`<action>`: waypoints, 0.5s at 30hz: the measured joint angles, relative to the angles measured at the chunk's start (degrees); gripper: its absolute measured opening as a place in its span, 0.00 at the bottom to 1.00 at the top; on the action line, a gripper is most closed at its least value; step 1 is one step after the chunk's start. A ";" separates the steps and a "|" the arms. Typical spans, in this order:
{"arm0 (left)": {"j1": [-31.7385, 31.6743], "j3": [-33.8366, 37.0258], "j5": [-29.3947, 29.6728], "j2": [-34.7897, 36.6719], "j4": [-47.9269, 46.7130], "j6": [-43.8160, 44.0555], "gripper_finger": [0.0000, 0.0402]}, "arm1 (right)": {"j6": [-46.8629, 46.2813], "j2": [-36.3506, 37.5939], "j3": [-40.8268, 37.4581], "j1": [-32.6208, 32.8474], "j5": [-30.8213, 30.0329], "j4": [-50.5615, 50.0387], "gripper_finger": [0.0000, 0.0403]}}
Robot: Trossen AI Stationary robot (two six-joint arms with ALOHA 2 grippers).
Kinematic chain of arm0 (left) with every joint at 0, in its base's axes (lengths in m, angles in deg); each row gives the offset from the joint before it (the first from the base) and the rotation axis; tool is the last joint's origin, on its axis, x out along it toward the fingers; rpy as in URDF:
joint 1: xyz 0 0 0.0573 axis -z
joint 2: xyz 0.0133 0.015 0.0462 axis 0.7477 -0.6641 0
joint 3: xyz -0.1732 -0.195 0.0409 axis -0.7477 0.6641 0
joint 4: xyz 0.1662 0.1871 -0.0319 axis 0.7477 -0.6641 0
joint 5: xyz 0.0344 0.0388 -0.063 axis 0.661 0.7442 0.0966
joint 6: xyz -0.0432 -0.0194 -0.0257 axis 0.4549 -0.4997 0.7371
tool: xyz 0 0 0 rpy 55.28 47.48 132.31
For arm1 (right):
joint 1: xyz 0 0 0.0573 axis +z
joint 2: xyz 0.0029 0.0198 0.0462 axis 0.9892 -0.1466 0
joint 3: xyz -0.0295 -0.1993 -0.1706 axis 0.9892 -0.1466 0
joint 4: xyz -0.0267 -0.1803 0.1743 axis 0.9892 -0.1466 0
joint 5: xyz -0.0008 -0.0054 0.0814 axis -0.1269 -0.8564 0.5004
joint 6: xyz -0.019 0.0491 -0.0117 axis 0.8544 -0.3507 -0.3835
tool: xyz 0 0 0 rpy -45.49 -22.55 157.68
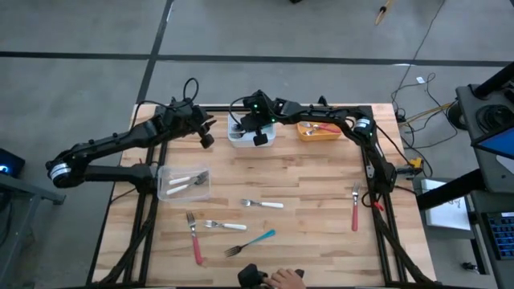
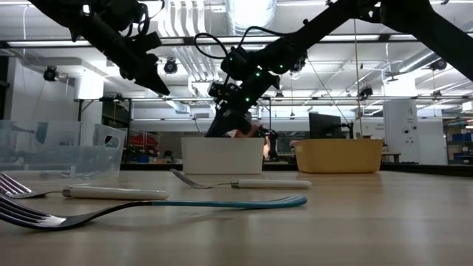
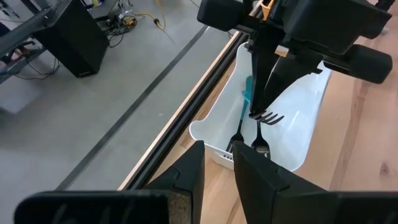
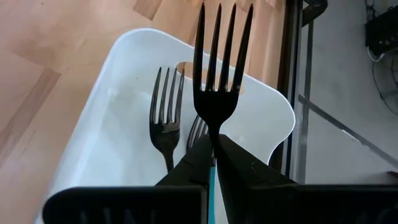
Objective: Sort silverware by color (type)
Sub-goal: Put the right blue fork into the white bin
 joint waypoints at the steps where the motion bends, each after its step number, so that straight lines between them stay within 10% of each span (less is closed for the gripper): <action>1: 0.00 0.00 0.00 0.00 0.02 0.00 0.16 | -0.03 0.00 0.00 0.00 0.00 0.01 0.02; 15: 0.00 0.00 0.00 0.00 0.06 -0.19 0.16 | -0.13 0.00 0.00 0.00 0.00 -0.21 0.02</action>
